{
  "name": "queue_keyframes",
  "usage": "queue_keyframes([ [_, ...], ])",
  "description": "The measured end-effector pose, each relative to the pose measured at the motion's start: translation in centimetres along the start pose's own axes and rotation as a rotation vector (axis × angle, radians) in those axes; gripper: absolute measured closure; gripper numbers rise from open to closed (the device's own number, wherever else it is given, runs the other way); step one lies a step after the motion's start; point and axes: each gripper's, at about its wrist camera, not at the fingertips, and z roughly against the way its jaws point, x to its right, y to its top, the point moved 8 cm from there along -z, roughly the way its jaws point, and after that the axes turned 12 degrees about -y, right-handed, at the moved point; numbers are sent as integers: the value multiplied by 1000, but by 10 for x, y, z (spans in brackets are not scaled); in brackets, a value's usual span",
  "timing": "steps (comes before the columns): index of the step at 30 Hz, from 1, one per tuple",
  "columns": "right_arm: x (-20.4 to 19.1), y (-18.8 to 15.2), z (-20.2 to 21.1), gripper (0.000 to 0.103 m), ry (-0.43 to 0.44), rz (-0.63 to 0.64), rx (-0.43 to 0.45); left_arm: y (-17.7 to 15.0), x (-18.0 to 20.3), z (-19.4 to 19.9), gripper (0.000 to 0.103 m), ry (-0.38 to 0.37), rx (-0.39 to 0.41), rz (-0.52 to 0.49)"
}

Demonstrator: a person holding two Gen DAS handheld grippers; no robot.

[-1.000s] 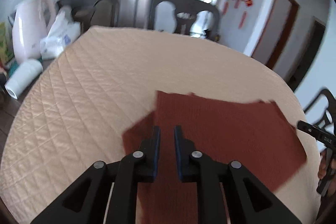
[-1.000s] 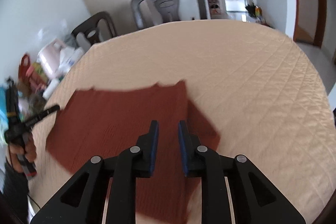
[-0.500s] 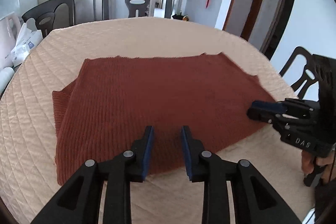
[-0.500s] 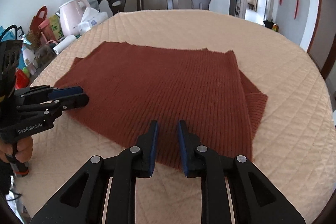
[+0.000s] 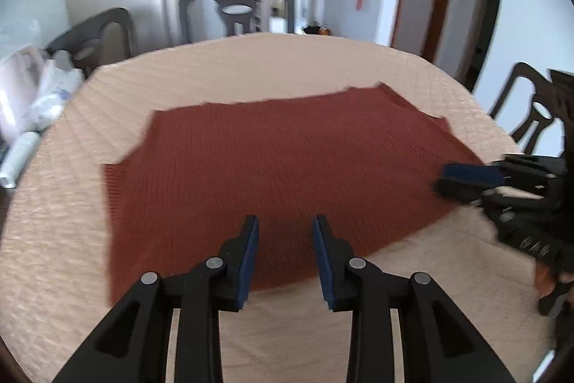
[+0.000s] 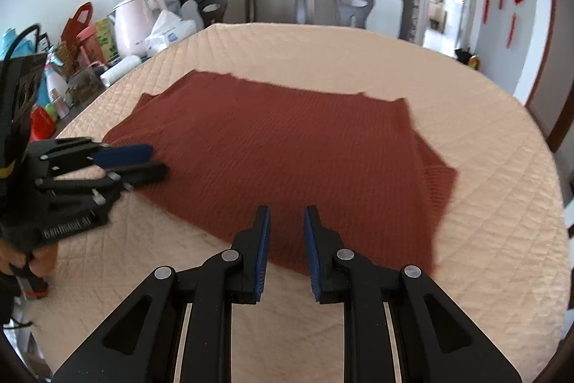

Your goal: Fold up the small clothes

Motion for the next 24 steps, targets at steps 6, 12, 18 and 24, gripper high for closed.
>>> queue_keyframes([
  [6,35,-10,-8,84,-69,-59,-32,-5,-40,7,70,113,-5,38],
  [12,40,-13,-12,83,-53,-83,-38,-14,-50,5,70,125,-5,55],
  [18,40,-14,-13,83,-52,-83,-41,-16,-53,4,68,120,-9,60],
  [24,41,-14,-14,83,-45,-86,-41,-15,-53,4,67,107,-7,63],
])
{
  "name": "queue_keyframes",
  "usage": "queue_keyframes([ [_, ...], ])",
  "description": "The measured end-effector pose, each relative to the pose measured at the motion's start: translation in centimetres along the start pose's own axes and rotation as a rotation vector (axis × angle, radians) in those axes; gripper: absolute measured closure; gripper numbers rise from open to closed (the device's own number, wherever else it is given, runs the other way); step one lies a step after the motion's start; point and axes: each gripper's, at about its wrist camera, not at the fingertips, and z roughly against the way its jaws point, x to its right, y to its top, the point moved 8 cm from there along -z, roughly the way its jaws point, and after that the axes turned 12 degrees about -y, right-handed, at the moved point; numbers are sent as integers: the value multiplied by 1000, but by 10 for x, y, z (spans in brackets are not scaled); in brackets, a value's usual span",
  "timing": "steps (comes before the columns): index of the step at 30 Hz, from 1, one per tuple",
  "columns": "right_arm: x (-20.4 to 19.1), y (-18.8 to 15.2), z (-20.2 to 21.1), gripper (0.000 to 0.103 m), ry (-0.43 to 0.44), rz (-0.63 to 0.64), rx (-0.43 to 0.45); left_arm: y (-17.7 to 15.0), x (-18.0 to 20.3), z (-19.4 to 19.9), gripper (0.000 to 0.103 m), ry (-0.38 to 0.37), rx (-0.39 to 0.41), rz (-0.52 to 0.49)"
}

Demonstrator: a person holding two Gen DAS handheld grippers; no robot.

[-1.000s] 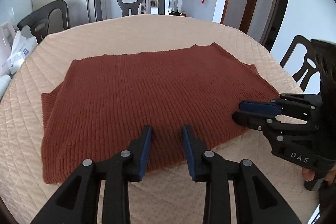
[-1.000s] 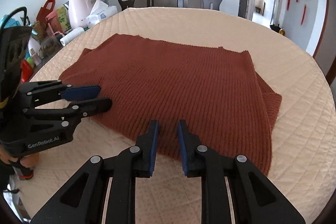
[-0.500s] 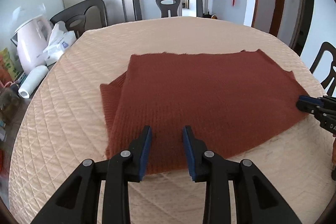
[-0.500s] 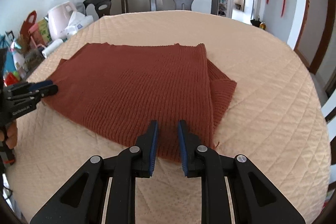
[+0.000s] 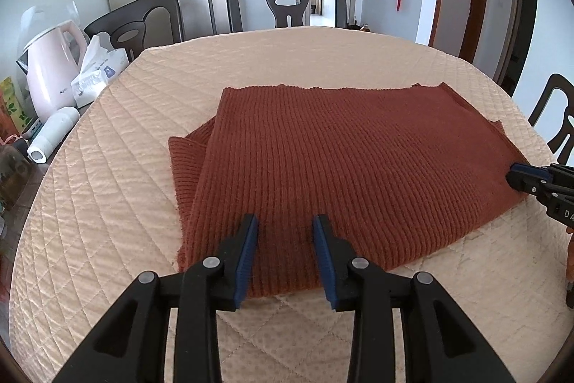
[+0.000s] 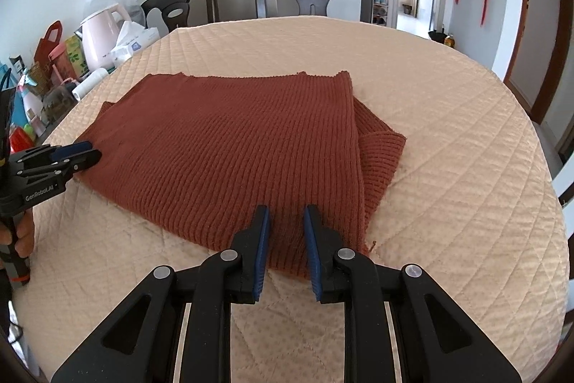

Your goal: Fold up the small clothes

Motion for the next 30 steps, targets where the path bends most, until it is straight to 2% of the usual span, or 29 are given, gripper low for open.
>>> queue_keyframes([
  [11,10,1,16,82,-25,-22,42,3,-10,17,67,-2,42,28],
  [18,23,-1,5,82,3,-74,7,1,-26,11,67,-10,37,63],
  [22,23,1,11,82,10,-76,10,5,-25,20,67,-45,54,83],
  [26,30,5,13,81,19,-97,18,10,-39,25,67,-19,78,100],
  [27,33,6,12,80,18,-107,18,11,-44,24,67,-12,74,114],
  [28,36,7,11,71,12,-115,17,11,-49,23,65,-8,71,123],
  [29,38,7,10,57,7,-119,16,11,-53,21,63,-4,67,132],
  [30,42,8,9,53,2,-127,12,10,-58,18,59,3,61,142],
])
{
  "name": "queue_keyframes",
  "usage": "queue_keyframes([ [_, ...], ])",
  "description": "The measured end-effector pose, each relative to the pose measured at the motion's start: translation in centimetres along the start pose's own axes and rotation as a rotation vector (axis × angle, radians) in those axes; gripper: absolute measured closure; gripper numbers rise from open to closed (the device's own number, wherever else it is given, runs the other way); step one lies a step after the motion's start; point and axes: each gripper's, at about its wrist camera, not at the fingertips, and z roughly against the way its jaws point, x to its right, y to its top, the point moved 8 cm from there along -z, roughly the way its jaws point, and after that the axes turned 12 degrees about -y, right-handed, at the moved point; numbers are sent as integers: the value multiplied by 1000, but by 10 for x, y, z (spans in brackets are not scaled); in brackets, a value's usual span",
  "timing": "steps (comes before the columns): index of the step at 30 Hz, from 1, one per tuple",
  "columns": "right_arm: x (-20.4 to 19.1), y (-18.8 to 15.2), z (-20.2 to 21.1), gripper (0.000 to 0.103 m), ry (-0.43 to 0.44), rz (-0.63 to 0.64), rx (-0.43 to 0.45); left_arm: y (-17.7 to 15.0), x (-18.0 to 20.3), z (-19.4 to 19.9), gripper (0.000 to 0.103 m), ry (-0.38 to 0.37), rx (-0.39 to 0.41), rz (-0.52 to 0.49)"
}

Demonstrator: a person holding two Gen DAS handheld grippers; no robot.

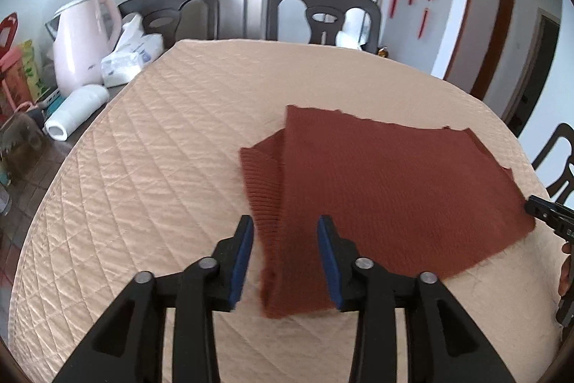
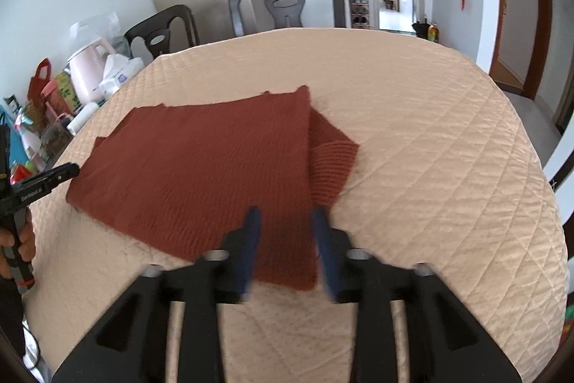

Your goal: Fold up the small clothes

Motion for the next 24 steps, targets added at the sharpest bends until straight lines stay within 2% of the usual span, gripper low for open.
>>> queue_keyframes([
  [2,4,2,-3,52,14,-17,-4,-1,-7,-6,58,15,-16,15],
  [8,11,7,-27,52,69,-65,-69,6,-10,-26,54,-56,-48,53],
  [14,15,18,-39,52,115,-127,-72,14,-9,-43,53,-96,-52,61],
  [15,14,17,-39,52,118,-131,-75,14,-8,-42,54,-95,-48,61],
  [16,13,17,-37,52,127,-135,-77,13,-7,-40,59,-97,-43,61],
  [18,7,12,-33,52,180,-138,-88,11,-4,-37,65,-109,-37,54],
  [19,7,11,-32,55,180,-135,-83,10,-4,-36,68,-106,-36,51],
  [23,6,11,-35,83,173,-144,-91,14,3,-39,83,-105,-43,21],
  [24,6,12,-35,84,181,-149,-95,15,5,-39,85,-101,-48,18],
])
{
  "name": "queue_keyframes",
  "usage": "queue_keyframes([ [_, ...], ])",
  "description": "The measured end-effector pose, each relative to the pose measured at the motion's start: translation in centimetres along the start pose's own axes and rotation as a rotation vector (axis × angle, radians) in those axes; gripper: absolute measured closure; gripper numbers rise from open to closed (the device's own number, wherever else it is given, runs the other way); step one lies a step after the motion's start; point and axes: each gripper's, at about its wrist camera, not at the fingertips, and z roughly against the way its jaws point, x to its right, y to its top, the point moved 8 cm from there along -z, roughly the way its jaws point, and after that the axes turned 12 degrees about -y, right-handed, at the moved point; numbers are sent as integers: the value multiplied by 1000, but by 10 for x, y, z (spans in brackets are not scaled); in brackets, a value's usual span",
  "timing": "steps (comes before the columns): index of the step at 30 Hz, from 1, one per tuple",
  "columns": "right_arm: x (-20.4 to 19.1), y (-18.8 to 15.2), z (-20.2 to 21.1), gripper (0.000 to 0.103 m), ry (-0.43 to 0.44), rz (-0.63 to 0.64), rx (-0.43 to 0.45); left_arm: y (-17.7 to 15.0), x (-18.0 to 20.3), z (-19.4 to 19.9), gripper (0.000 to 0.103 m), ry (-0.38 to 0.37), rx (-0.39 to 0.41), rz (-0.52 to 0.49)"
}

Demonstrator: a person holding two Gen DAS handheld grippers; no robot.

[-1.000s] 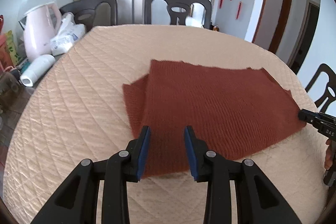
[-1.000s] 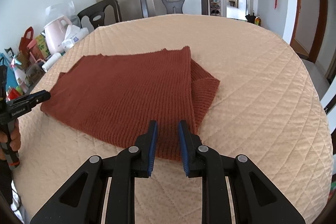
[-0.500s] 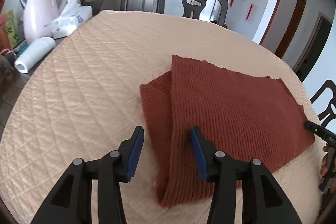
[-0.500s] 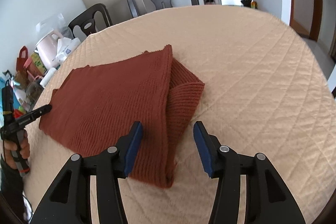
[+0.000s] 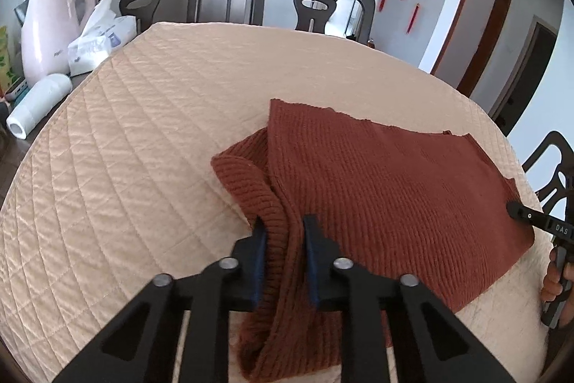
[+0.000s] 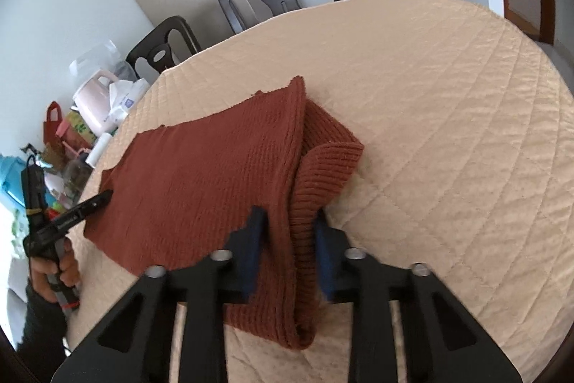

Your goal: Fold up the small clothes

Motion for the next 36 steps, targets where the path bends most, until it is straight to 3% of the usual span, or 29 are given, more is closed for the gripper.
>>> queue_keyframes([
  [8,-7,-8,31,89,3,31,-16,-6,12,33,88,-73,-5,1],
  [21,-2,-94,88,89,15,20,-41,-92,33,88,88,-167,-20,41],
  [29,3,-101,82,81,-22,24,-44,-98,27,89,82,-137,-11,35],
  [36,3,-87,122,81,-113,84,95,-84,30,121,81,-72,71,-11],
])
